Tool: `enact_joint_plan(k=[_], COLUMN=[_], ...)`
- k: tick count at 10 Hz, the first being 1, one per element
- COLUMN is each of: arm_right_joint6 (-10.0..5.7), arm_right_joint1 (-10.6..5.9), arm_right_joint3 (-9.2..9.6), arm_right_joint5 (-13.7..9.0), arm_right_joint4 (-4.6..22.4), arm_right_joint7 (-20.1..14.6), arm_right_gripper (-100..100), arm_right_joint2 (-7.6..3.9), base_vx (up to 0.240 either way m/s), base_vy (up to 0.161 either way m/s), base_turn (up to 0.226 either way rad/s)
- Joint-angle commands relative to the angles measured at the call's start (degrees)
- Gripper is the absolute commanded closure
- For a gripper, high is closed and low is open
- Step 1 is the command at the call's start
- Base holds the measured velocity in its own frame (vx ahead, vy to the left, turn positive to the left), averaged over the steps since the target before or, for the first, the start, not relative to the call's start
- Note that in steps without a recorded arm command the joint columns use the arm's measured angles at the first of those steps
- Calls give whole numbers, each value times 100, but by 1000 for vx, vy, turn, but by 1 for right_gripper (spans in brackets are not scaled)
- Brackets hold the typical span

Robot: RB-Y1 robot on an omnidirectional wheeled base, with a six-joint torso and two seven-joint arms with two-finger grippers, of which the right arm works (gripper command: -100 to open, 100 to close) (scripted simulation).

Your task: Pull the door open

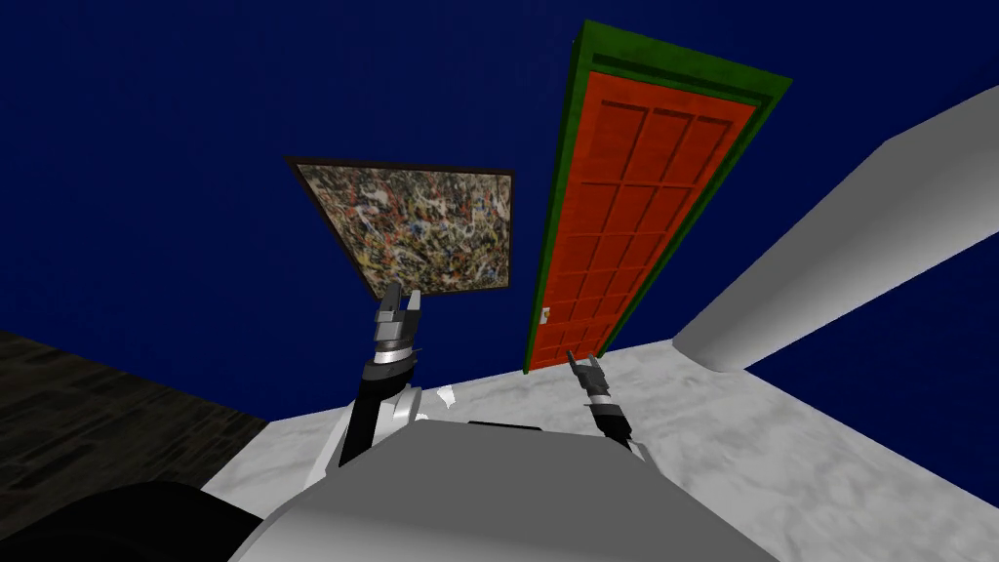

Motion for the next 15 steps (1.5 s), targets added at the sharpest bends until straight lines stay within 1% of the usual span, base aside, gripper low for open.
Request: enact_joint_plan(k=[1, 6, 7, 8, 12, 13, 15], arm_right_joint6=[-89, -215, -261, -284, -436, -448, -518], arm_right_joint1=[-42, -168, -213, -236, -386, -399, -468], arm_right_joint3=[-68, -190, -234, -256, -402, -414, -482], arm_right_joint5=[131, 362, 446, 488, 764, 788, 916], arm_right_joint4=[216, 630, 780, 856, 1352, 1394, 1624], arm_right_joint7=[236, 643, 790, 864, 1352, 1393, 1619], arm_right_gripper=[-100, -100, -100, -100, -100, -100, -100], arm_right_joint2=[51, 157, 203, 226, 416, 437, 556], base_vx=[119, 73, 100, 91, 98, 90, 86], base_vy=[-99, -80, -94, -97, -129, -93, -93], base_turn=[145, 100, 138, 121, 145, 70, 94])
